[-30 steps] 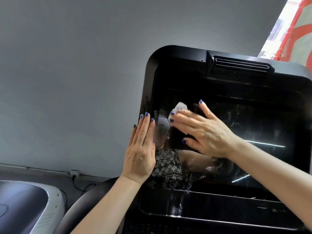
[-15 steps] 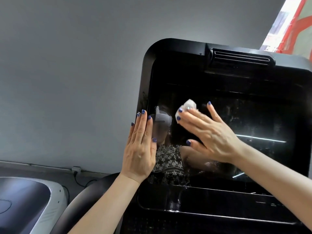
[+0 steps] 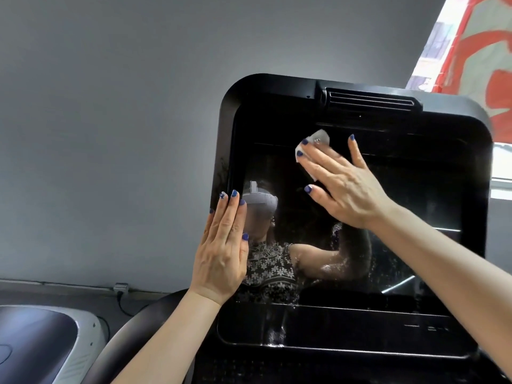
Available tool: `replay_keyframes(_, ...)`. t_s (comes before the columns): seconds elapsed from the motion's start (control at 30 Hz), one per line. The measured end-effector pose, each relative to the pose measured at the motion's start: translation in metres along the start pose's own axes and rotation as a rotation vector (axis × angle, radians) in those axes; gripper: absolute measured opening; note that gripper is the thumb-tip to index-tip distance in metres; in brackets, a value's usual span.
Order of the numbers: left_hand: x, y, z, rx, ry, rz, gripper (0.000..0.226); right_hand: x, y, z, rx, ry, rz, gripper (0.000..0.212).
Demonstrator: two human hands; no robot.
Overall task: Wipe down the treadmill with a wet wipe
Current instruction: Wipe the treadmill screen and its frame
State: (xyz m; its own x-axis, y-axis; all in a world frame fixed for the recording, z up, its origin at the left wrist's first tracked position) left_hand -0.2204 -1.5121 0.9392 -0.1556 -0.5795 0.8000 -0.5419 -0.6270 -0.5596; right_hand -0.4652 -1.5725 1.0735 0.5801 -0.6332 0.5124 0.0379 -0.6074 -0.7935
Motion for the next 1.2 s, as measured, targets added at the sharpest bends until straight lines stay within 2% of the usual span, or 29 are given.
replay_keyframes(0.2,0.001,0.000,-0.001,0.005,0.002,-0.005,0.056,-0.064,0.014,0.024,0.082,-0.065,0.093,0.065)
replay_keyframes(0.33,0.000,0.001,0.000,0.008,0.002,-0.002,0.056,-0.076,0.014,0.018,0.005,-0.140,0.123,0.065)
replay_keyframes(0.53,0.001,0.000,-0.001,0.019,-0.001,0.013,0.056,-0.023,0.000,-0.012,-0.014,0.060,0.006,0.063)
replay_keyframes(0.77,0.000,-0.001,-0.001,0.028,0.006,0.013,0.055,-0.036,0.008,-0.001,-0.009,-0.048,0.071,0.064)
replay_keyframes(0.93,0.001,0.000,-0.001,0.036,0.003,0.012,0.055,-0.076,0.002,-0.030,0.017,0.071,0.031,0.061)
replay_keyframes(1.07,0.001,0.000,-0.001,0.050,0.002,0.009,0.054,-0.073,0.004,-0.018,0.085,0.150,-0.034,0.059)
replay_keyframes(1.2,0.000,0.001,-0.001,0.060,0.005,0.006,0.053,-0.072,0.008,-0.008,0.122,0.148,-0.034,0.060)
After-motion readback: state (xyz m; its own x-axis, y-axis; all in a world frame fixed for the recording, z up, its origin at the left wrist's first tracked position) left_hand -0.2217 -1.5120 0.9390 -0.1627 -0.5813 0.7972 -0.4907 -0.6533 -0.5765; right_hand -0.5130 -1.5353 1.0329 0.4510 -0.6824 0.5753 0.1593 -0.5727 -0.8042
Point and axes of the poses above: each hand's wrist, its own x-axis towards the middle knuckle, its own y-axis out of the palm, z = x × y, the point moved 2 cm from there along x, towards the middle knuckle, and after that the axes turned 1 degree about y, right-handed, at the moved point
